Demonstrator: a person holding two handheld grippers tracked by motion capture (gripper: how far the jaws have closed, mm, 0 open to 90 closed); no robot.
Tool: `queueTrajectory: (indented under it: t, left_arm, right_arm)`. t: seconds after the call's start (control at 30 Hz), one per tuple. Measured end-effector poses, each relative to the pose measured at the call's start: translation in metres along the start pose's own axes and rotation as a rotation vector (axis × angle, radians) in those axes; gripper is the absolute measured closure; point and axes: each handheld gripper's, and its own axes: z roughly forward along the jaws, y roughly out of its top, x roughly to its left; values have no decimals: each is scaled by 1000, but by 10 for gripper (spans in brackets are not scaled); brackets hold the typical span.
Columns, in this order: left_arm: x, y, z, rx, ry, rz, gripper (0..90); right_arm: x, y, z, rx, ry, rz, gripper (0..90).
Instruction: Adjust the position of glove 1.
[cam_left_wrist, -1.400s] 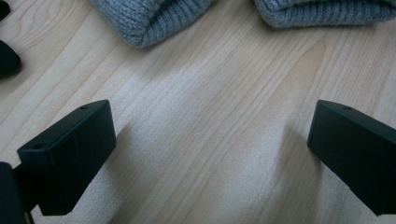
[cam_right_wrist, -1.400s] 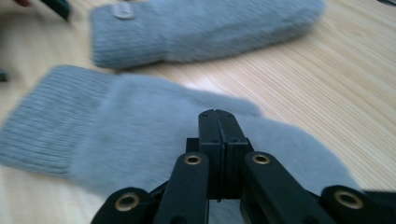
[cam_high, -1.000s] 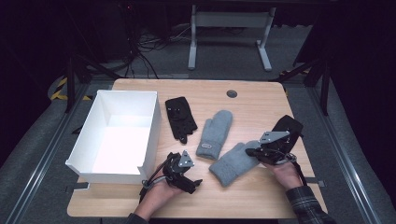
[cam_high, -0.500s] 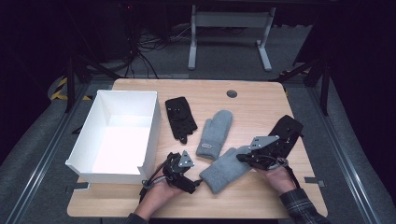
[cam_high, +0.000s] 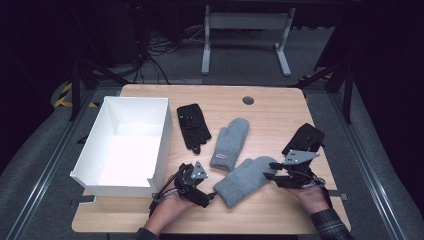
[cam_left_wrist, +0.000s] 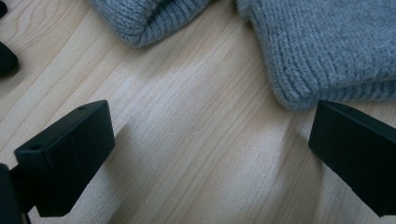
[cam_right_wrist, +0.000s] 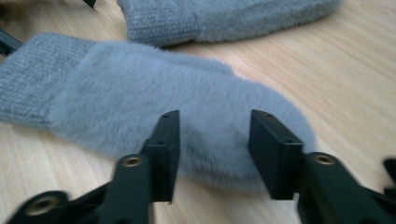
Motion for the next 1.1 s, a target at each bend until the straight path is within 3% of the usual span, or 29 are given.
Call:
queueTrajectory:
  t: [0.1,0.17,0.33,0.43,0.6,0.7,0.83,0.87,0.97,1.03,1.1]
  left_arm:
    - [1,2,-4,-2,-26,-38,17]
    - [1,4,-9,-18,-12,-47,16]
    - [4,13,-16,-28,-4,-76,18]
    - [7,20,-15,-32,-1,-83,30]
    - [14,35,-16,-42,6,-97,104]
    - [18,46,-18,-65,4,-102,183]
    - [21,56,-18,-82,-16,-104,418]
    - [22,60,-16,-84,-29,-98,418]
    - [22,73,-11,-90,-60,-90,710]
    - [21,77,-9,-88,-67,-85,820]
    - [21,85,-3,-80,-90,-78,855]
  right_arm:
    - [2,-11,-7,2,-15,14,415]
    - [3,-21,-12,-13,-13,34,362]
    - [7,-38,-15,1,-16,48,309]
    - [10,-43,-14,6,-19,31,277]
    - [11,-47,-8,26,-17,26,252]
    - [12,-49,-6,23,-27,15,252]
    - [12,-50,-5,11,-34,3,232]
    - [12,-51,-4,7,-37,-1,226]
    - [13,-51,-4,10,-39,-4,218]
    - [13,-51,-4,10,-40,-4,216]
    - [13,-51,-4,10,-40,-3,209]
